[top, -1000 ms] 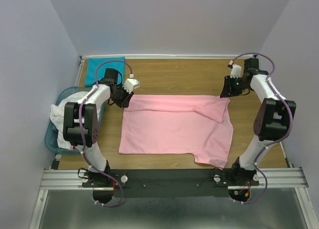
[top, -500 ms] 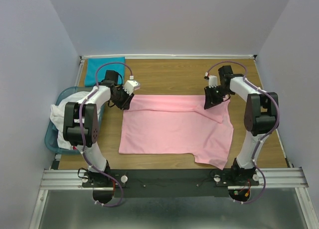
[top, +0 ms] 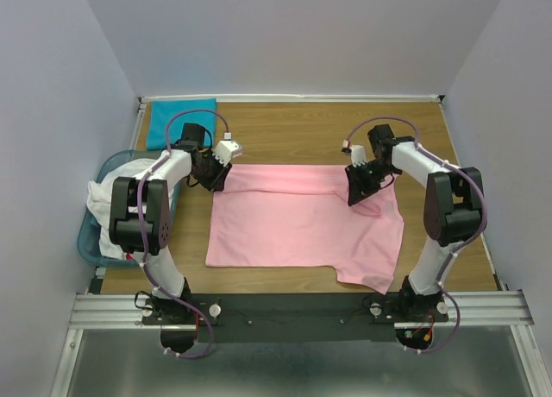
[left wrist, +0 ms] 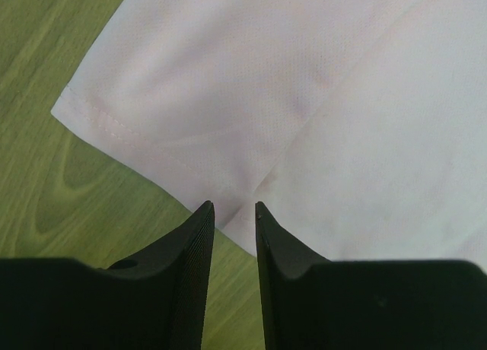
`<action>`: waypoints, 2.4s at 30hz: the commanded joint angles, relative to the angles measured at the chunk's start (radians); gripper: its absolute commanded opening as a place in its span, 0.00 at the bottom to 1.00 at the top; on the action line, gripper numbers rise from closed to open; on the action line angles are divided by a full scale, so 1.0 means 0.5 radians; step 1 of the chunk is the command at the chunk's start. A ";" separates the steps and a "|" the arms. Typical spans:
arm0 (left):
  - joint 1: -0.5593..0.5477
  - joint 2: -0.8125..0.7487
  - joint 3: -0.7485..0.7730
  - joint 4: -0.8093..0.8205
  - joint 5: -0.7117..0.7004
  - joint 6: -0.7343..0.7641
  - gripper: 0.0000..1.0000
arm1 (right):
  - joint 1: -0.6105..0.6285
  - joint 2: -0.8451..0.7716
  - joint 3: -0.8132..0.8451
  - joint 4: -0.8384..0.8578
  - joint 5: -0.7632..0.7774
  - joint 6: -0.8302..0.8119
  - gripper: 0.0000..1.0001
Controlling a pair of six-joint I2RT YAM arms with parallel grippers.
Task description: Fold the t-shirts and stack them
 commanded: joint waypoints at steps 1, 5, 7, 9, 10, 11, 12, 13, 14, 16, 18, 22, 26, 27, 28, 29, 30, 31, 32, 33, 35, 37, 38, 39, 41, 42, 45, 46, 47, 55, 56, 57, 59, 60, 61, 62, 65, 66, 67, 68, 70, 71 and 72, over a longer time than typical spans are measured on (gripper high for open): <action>0.009 -0.011 -0.024 0.027 0.055 -0.016 0.36 | 0.046 -0.160 -0.074 -0.186 -0.137 -0.195 0.31; 0.009 -0.008 -0.012 0.021 0.055 -0.016 0.35 | 0.052 -0.181 -0.038 -0.358 -0.278 -0.333 0.33; 0.009 -0.011 -0.009 0.018 0.058 -0.016 0.35 | 0.034 -0.197 0.030 -0.346 -0.266 -0.312 0.32; 0.009 -0.011 -0.002 0.015 0.061 -0.019 0.35 | 0.006 -0.185 0.125 -0.258 -0.221 -0.211 0.31; 0.009 -0.008 0.001 0.012 0.061 -0.019 0.35 | -0.015 -0.178 0.153 -0.208 -0.196 -0.168 0.30; 0.009 -0.011 -0.002 0.012 0.064 -0.016 0.35 | -0.055 -0.166 0.171 -0.144 -0.159 -0.116 0.29; 0.009 -0.011 0.001 0.009 0.061 -0.019 0.35 | -0.068 -0.160 0.199 -0.025 -0.050 -0.070 0.28; 0.009 -0.020 0.001 0.006 0.061 -0.019 0.35 | -0.071 -0.136 0.238 0.028 0.015 0.000 0.27; 0.009 -0.023 -0.002 0.006 0.058 -0.013 0.35 | -0.071 -0.120 0.260 0.107 0.077 0.019 0.27; 0.009 -0.026 -0.006 0.009 0.055 -0.013 0.35 | -0.071 -0.083 0.288 0.169 0.209 0.081 0.25; 0.009 -0.029 -0.012 0.012 0.055 -0.016 0.35 | -0.071 -0.022 0.318 0.209 0.273 0.108 0.23; 0.009 -0.038 -0.024 0.049 0.037 -0.038 0.35 | -0.065 0.064 0.303 0.249 0.393 0.112 0.21; 0.012 -0.014 -0.021 0.055 0.040 -0.044 0.35 | -0.037 0.110 0.208 0.320 0.485 0.093 0.20; 0.009 -0.014 -0.021 0.055 0.040 -0.041 0.35 | -0.034 0.116 0.208 0.329 0.485 0.093 0.20; 0.009 -0.017 -0.018 0.055 0.040 -0.047 0.35 | -0.028 0.131 0.184 0.335 0.485 0.087 0.20; 0.009 -0.014 -0.015 0.055 0.040 -0.047 0.35 | -0.019 0.138 0.174 0.335 0.461 0.084 0.20; 0.009 -0.017 -0.018 0.055 0.040 -0.047 0.35 | -0.012 0.141 0.165 0.332 0.461 0.081 0.20; 0.009 -0.017 -0.018 0.052 0.033 -0.044 0.35 | 0.000 0.138 0.135 0.329 0.421 0.069 0.20; 0.009 -0.020 -0.018 0.052 0.027 -0.041 0.35 | 0.012 0.119 0.116 0.326 0.406 0.060 0.20; 0.009 -0.026 -0.021 0.052 0.018 -0.038 0.35 | 0.033 0.074 0.064 0.323 0.369 0.035 0.20; 0.009 -0.023 -0.021 0.049 0.009 -0.032 0.35 | 0.043 0.018 0.024 0.302 0.332 0.017 0.20; 0.009 -0.020 -0.027 0.049 0.006 -0.032 0.35 | 0.064 -0.034 -0.016 0.259 0.271 -0.014 0.20; 0.009 -0.017 -0.024 0.049 0.012 -0.032 0.35 | 0.076 -0.074 -0.061 0.243 0.249 -0.026 0.20; 0.012 -0.014 -0.024 0.052 0.012 -0.032 0.35 | 0.083 -0.089 -0.080 0.201 0.228 -0.039 0.20; 0.009 0.002 -0.009 0.049 0.027 -0.035 0.35 | 0.116 -0.111 -0.148 0.163 0.188 -0.088 0.20; 0.009 0.005 0.007 0.049 0.027 -0.044 0.35 | 0.122 -0.123 -0.172 0.115 0.151 -0.109 0.20; 0.009 0.020 0.059 0.034 0.049 -0.050 0.35 | 0.126 -0.169 -0.173 0.004 0.023 -0.216 0.22; 0.009 0.026 0.074 0.024 0.061 -0.050 0.35 | 0.123 -0.187 -0.154 -0.029 -0.014 -0.232 0.23; 0.009 0.041 0.089 0.006 0.064 -0.047 0.35 | 0.110 -0.200 -0.127 -0.072 -0.042 -0.226 0.24; 0.009 0.170 0.341 0.018 0.052 -0.142 0.37 | -0.205 -0.016 0.279 -0.103 0.056 -0.183 0.29; 0.012 0.225 0.372 0.018 0.049 -0.169 0.37 | -0.276 0.048 0.358 -0.085 0.080 -0.159 0.29; 0.009 0.253 0.399 0.018 0.040 -0.188 0.37 | -0.301 0.073 0.389 -0.076 0.111 -0.143 0.29; 0.009 0.335 0.479 -0.006 0.040 -0.206 0.37 | -0.322 0.113 0.438 -0.048 0.233 -0.122 0.29; 0.009 0.354 0.485 -0.006 0.037 -0.216 0.37 | -0.322 0.137 0.456 -0.018 0.276 -0.122 0.29; 0.009 0.367 0.482 0.003 0.027 -0.237 0.37 | -0.322 0.156 0.460 -0.005 0.359 -0.125 0.29; 0.009 0.382 0.473 0.021 0.015 -0.249 0.37 | -0.322 0.193 0.457 0.013 0.399 -0.122 0.29; 0.009 0.413 0.433 0.067 -0.037 -0.314 0.37 | -0.319 0.248 0.438 0.044 0.537 -0.131 0.29; 0.009 0.428 0.427 0.076 -0.046 -0.320 0.37 | -0.322 0.266 0.423 0.077 0.574 -0.131 0.29; 0.009 0.452 0.412 0.092 -0.071 -0.344 0.36 | -0.322 0.297 0.405 0.117 0.638 -0.128 0.29; 0.009 0.471 0.406 0.107 -0.092 -0.354 0.36 | -0.322 0.315 0.404 0.142 0.666 -0.128 0.29; 0.009 0.508 0.399 0.144 -0.141 -0.381 0.35 | -0.322 0.356 0.429 0.188 0.749 -0.109 0.30; 0.009 0.559 0.415 0.156 -0.193 -0.406 0.34 | -0.322 0.404 0.450 0.203 0.770 -0.097 0.30; 0.012 0.596 0.439 0.156 -0.206 -0.412 0.31 | -0.322 0.438 0.475 0.228 0.795 -0.085 0.30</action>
